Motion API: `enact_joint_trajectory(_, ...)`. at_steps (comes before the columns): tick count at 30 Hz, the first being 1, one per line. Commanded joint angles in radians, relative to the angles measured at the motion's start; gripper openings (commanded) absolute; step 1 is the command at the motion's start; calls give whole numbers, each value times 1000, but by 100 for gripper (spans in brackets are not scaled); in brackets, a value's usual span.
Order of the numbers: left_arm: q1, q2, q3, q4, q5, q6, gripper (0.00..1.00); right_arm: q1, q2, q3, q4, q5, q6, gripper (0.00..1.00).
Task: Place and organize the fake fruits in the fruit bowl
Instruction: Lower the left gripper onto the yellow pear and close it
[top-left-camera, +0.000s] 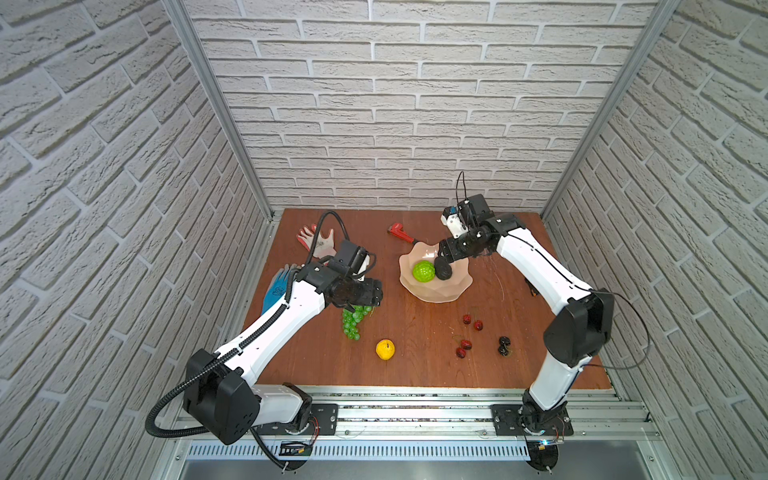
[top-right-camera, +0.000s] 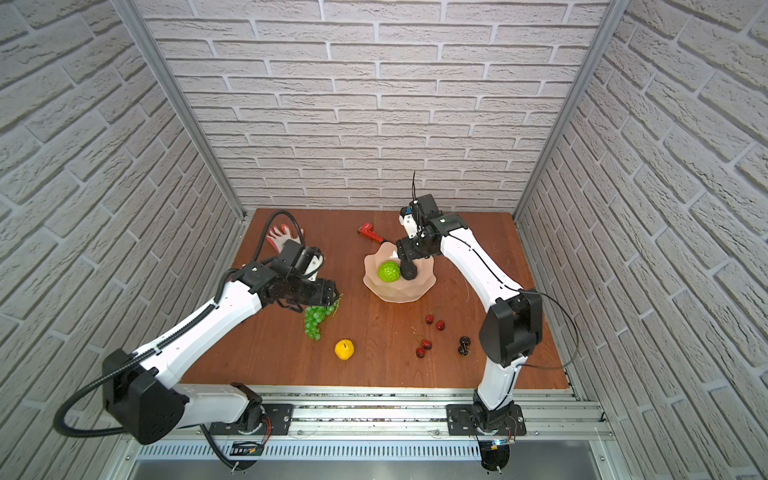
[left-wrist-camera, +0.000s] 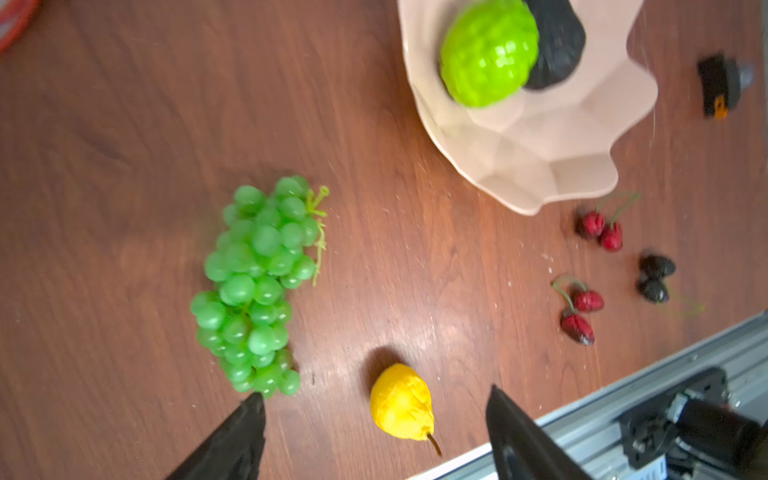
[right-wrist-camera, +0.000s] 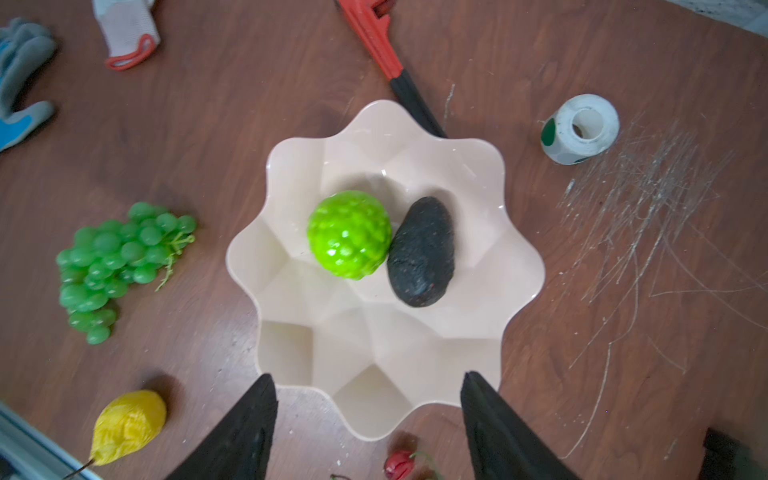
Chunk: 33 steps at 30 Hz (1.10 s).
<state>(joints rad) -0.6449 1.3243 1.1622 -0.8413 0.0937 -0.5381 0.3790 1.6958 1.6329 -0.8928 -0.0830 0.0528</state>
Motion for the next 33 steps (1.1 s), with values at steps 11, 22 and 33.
enact_joint_trajectory(11, -217, 60, -140, -57, -59, -96, 88, 44, -187, -316, 287, -55, 152, 70)
enact_joint_trajectory(22, -242, 241, -95, -63, -111, -83, 83, 45, -167, -317, 366, -69, 171, 70)
enact_joint_trajectory(33, -257, 327, -96, 5, -86, -89, 83, 46, -157, -351, 405, -73, 179, 70)
